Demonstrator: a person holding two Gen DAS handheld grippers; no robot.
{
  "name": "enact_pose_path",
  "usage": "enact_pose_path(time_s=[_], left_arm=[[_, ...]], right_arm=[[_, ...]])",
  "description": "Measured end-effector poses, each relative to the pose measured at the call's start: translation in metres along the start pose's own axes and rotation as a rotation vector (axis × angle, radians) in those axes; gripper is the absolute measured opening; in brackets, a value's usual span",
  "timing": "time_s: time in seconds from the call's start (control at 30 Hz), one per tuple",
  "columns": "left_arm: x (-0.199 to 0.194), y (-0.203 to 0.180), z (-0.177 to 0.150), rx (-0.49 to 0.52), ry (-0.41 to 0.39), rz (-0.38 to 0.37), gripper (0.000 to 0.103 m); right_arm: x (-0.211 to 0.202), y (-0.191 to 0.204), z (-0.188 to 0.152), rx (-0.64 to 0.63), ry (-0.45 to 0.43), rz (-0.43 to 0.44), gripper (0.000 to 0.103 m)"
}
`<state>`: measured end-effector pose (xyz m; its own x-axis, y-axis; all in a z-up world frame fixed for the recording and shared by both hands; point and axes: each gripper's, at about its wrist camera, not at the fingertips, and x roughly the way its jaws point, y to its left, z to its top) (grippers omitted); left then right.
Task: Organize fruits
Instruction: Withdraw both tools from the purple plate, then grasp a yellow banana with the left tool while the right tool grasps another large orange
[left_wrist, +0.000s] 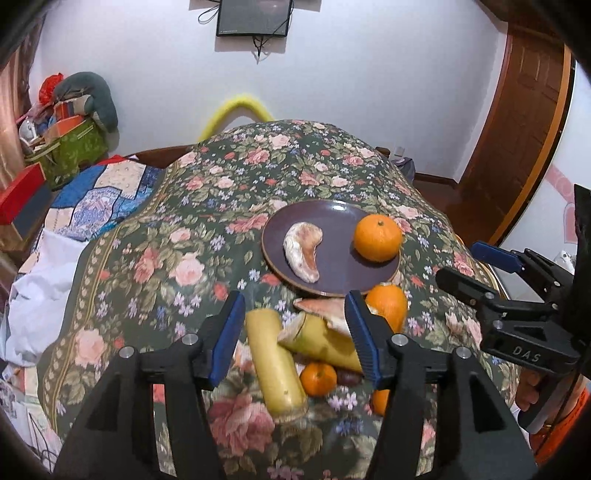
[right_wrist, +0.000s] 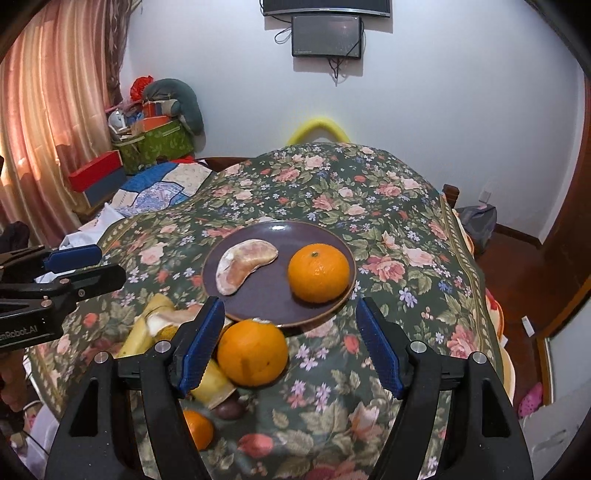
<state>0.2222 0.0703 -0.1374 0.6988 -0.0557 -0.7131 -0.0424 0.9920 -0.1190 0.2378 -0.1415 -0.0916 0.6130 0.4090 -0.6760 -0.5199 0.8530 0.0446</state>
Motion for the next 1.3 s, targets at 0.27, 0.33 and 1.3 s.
enact_pose_path(time_s=[0.27,0.33,1.3], left_arm=[[0.006,0.006,-0.025,-0.005,0.057,0.016,0.056],[0.012,0.008,-0.032,-0.009,0.078,0.017,0.056],[0.083,0.023,-0.052,-0.055,0.167,0.042,0.045]], right_arm=[[0.002,0.006,-0.015,-0.006,0.023,0.004,0.071],[0.004,0.007,-0.020,-0.006,0.034,0.008,0.071],[0.060,0.013,-0.037,0.017,0.149,0.060,0.071]])
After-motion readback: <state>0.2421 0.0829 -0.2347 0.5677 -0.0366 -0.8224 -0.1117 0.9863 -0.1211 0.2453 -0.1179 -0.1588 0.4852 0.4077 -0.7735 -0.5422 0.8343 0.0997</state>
